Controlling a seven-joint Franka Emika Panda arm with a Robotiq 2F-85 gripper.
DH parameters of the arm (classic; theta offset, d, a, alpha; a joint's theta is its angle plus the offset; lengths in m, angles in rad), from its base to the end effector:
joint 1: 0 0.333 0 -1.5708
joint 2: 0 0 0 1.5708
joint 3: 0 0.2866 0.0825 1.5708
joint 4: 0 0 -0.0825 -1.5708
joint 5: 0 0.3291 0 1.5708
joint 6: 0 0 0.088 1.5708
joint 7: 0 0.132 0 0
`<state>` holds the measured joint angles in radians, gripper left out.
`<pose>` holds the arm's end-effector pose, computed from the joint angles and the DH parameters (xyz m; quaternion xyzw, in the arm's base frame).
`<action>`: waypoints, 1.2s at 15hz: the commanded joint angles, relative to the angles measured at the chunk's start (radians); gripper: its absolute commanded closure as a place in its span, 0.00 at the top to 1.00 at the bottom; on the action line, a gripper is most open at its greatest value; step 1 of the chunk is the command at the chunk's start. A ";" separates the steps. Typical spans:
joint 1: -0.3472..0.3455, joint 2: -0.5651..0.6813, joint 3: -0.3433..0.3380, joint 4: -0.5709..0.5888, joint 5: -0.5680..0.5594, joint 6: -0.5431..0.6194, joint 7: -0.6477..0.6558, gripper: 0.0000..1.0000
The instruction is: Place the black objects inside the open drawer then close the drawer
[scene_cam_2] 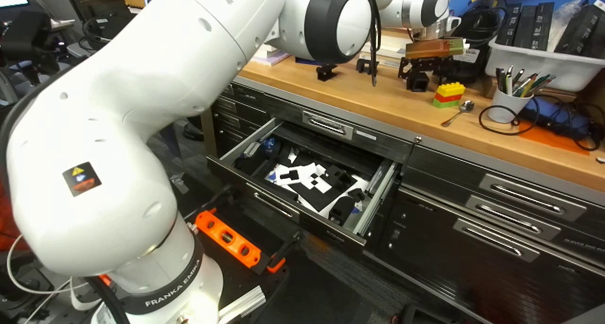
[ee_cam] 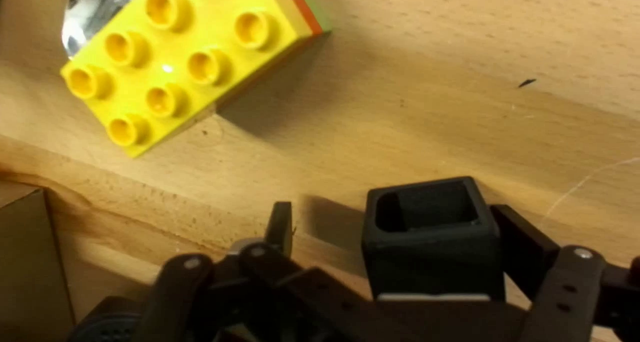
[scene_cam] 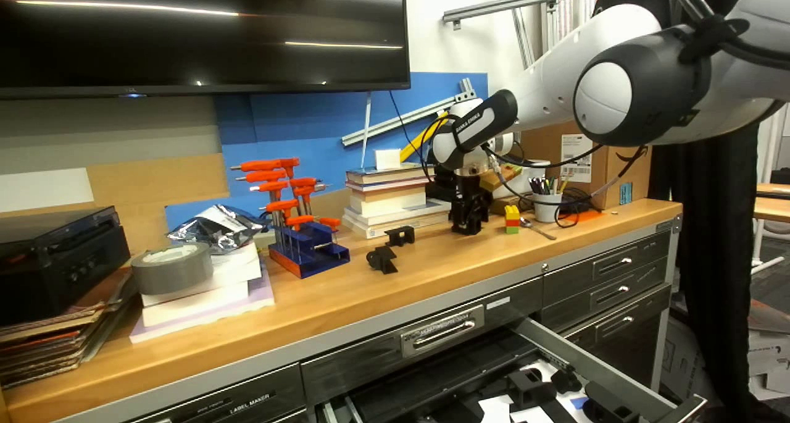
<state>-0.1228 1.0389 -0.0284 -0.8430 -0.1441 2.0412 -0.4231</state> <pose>0.7268 -0.1132 0.2699 0.9792 0.1696 0.0543 0.0975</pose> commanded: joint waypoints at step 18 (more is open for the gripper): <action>-0.062 0.063 0.093 0.170 0.103 -0.195 -0.113 0.54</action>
<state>-0.1743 1.0995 0.0497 -0.7146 -0.0644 1.9089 -0.5387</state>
